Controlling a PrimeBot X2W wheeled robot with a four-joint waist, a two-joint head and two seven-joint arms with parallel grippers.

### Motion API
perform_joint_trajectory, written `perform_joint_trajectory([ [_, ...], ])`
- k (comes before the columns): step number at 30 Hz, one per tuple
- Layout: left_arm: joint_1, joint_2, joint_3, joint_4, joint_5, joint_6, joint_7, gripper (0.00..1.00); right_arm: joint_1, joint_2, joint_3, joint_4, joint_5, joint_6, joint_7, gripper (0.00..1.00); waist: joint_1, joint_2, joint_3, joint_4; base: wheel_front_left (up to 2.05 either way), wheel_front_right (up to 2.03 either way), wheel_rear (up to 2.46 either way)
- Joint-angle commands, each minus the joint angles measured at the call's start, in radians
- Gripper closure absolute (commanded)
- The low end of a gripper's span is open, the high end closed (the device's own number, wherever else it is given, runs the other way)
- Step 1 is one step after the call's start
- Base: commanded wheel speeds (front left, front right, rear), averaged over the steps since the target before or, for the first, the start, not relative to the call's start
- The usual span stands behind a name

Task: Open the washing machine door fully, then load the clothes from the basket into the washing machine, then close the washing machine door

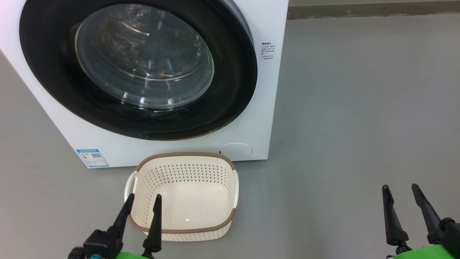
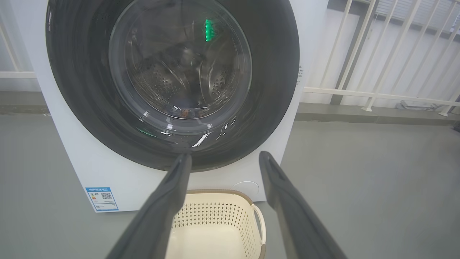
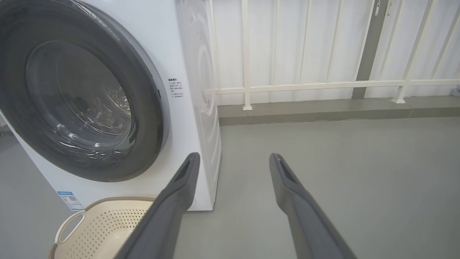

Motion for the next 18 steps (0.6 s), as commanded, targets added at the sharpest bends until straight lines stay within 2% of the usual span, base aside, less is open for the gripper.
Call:
perform_joint_trajectory([
  [1,-0.012,0.013,0.035,-0.03,0.007,0.008,-0.011,0.0,-0.012,-0.014,0.023,-0.025,0.004,0.0,0.0,0.0,0.0,0.0,0.001,-0.001,0.0,0.0,0.0],
  [18,-0.011,0.008,0.034,-0.024,0.009,0.009,-0.011,0.0,-0.012,-0.014,0.028,-0.018,0.013,0.0,0.008,0.0,0.0,0.0,-0.008,0.004,0.0,0.0,0.0],
])
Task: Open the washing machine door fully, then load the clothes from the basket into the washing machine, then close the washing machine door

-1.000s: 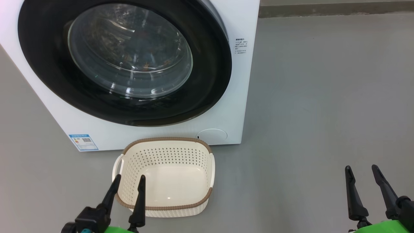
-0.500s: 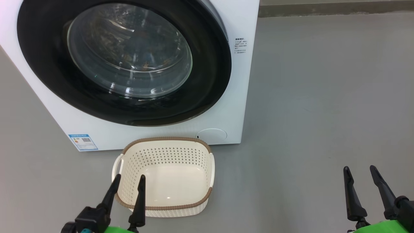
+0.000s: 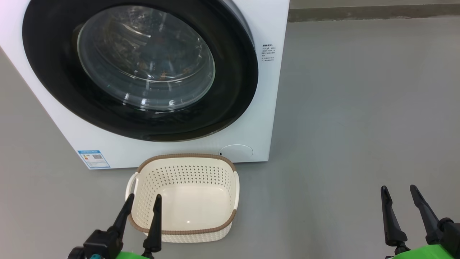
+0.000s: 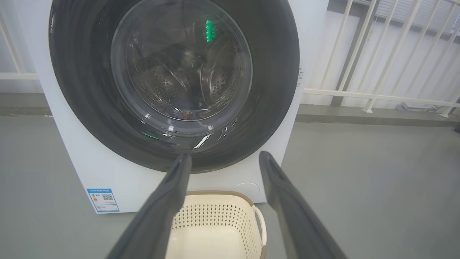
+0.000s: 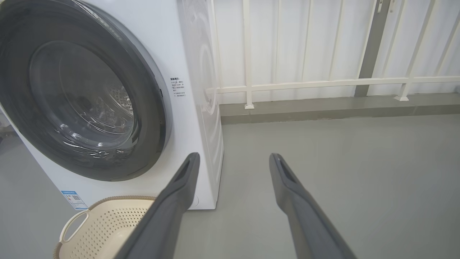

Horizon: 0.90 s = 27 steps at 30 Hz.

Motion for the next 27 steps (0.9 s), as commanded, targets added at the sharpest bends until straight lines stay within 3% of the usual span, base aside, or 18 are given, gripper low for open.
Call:
perform_joint_trajectory([
  [1,-0.01,0.009,0.034,-0.023,0.008,0.003,-0.011,0.0,-0.012,-0.014,0.023,-0.023,0.005,0.0,0.0,0.0,0.0,0.0,-0.002,0.001,0.0,0.0,0.0],
  [4,-0.009,0.008,0.033,-0.026,0.01,0.003,-0.011,0.0,-0.009,-0.014,0.025,-0.023,0.006,0.0,0.001,0.0,0.0,0.0,-0.005,0.001,0.0,0.0,0.0],
  [5,0.0,-0.001,0.0,-0.001,0.003,0.001,0.0,1.0,0.0,0.0,0.001,0.0,0.0,0.0,0.0,1.0,0.0,0.0,-0.005,0.001,0.0,0.0,0.0],
  [12,0.018,-0.01,0.004,0.041,-0.025,-0.001,0.015,1.0,-0.004,0.012,0.006,0.06,0.034,0.0,0.004,1.0,0.0002,0.0,-0.005,-0.001,0.0,0.0,0.0],
  [16,0.018,-0.01,0.015,0.036,-0.068,-0.003,0.027,1.0,-0.012,0.01,0.007,0.067,0.081,0.0,0.01,1.0,0.0023,0.0,-0.007,-0.004,0.0,0.0,0.0],
  [20,0.017,-0.011,0.024,0.033,-0.111,-0.005,0.038,1.0,-0.022,0.008,0.009,0.077,0.128,0.0,0.016,1.0,0.0002,0.0,-0.006,-0.007,0.0,0.0,0.0],
  [27,0.014,-0.012,0.039,0.029,-0.175,-0.008,0.055,1.0,-0.037,0.005,0.012,0.09,0.198,0.0,0.024,1.0,0.0001,0.0,-0.005,-0.012,0.0,0.0,0.0],
])
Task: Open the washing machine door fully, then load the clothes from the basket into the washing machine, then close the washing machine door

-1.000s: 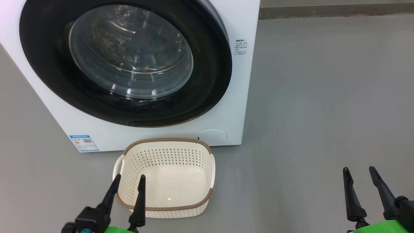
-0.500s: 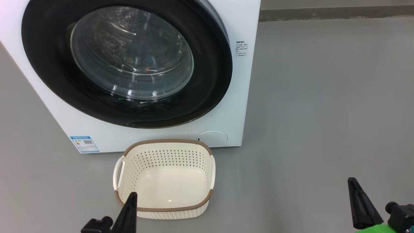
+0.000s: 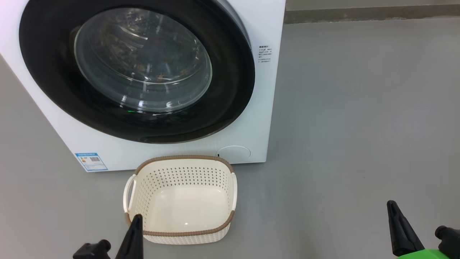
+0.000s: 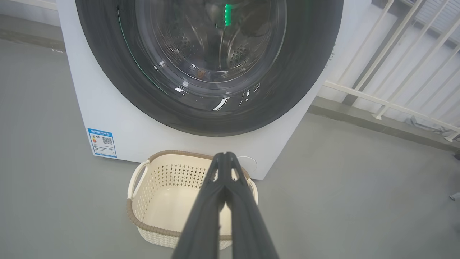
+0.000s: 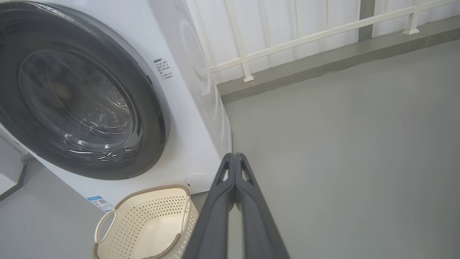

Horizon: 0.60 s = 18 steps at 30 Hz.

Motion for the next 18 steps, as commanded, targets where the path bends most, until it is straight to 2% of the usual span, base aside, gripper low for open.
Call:
perform_joint_trajectory([
  [1,-0.03,0.003,0.015,-0.031,-0.02,-0.004,0.005,1.0,-0.036,-0.014,0.005,-0.02,0.023,0.0,0.001,1.0,-0.0001,0.0,0.0,-0.001,0.0,0.0,0.0],
  [18,-0.037,0.0,0.057,-0.043,-0.202,-0.013,0.053,1.0,-0.075,-0.02,0.011,0.016,0.22,0.0,0.027,1.0,-0.0002,0.0,0.001,-0.013,0.0,0.0,0.0],
])
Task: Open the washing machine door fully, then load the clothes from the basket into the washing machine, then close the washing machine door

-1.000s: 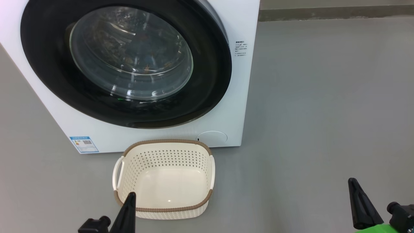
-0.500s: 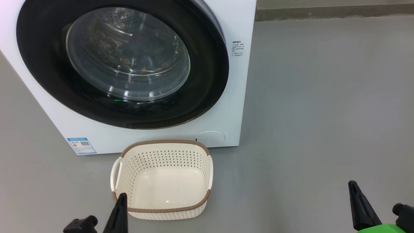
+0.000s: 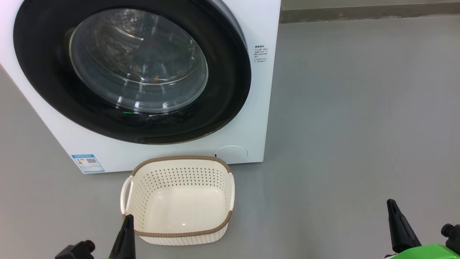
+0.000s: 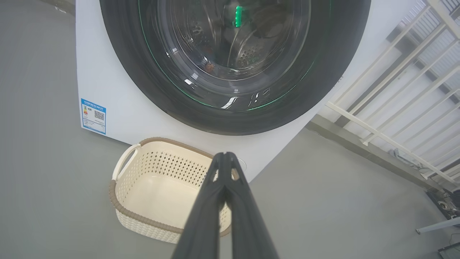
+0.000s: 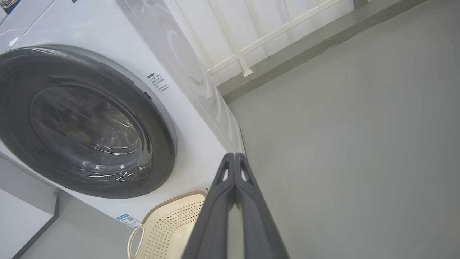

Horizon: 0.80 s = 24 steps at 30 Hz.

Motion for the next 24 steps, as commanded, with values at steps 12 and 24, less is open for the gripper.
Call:
perform_joint_trajectory([
  [12,-0.042,0.001,0.046,-0.041,-0.14,-0.013,0.035,1.0,-0.075,-0.022,0.012,0.004,0.154,0.0,0.019,1.0,0.0,0.0,0.001,-0.009,0.0,0.0,0.0],
  [24,-0.047,-0.001,0.076,-0.05,-0.267,-0.019,0.069,1.0,-0.102,-0.025,0.014,0.029,0.291,0.0,0.038,1.0,0.0,0.0,0.001,-0.018,0.0,0.0,0.0],
])
